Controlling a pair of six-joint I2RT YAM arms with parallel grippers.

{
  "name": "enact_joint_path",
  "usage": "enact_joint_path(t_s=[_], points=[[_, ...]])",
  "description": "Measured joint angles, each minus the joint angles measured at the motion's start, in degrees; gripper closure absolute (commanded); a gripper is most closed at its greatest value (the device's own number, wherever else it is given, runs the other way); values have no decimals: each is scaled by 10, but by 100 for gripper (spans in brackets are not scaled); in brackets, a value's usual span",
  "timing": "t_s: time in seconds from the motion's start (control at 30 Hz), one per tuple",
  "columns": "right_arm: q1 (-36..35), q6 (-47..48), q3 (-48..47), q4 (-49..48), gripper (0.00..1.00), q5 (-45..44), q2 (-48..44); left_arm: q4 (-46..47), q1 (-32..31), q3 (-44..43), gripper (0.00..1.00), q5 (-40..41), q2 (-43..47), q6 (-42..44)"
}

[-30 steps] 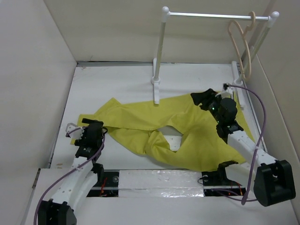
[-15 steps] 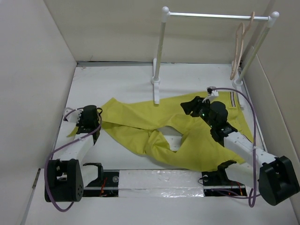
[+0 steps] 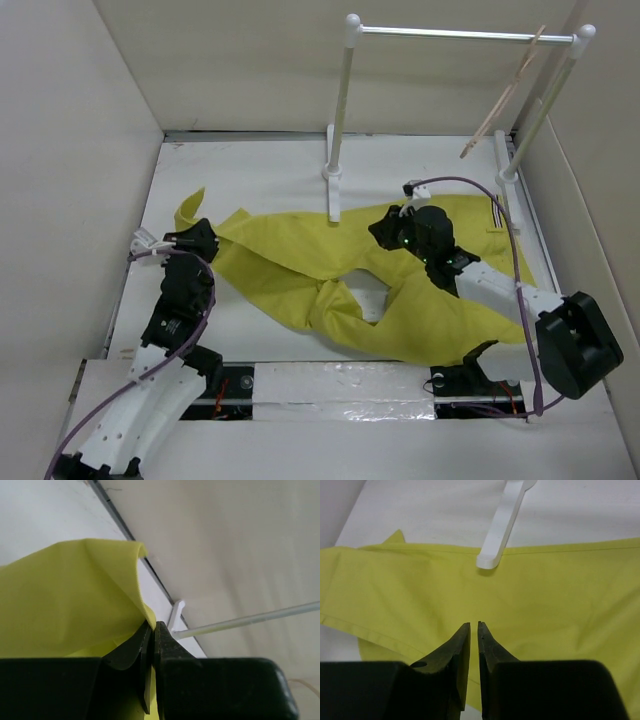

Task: Place the trousers on the hanger
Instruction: Flatten out the trousers at the center of the board.

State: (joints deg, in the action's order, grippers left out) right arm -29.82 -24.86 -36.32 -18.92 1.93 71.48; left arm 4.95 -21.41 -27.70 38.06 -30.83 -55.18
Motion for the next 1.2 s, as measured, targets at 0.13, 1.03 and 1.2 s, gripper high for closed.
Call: enact_joint_path(t_s=[0.13, 1.03, 1.2], points=[[-27, 24, -41, 27, 60, 0, 42, -24, -1, -33, 100, -25, 36, 30], [4, 35, -97, 80, 52, 76, 263, -235, -3, -64, 100, -161, 209, 40], [-11, 1, -17, 52, 51, 80, 199, -271, -3, -78, 100, -140, 242, 51]])
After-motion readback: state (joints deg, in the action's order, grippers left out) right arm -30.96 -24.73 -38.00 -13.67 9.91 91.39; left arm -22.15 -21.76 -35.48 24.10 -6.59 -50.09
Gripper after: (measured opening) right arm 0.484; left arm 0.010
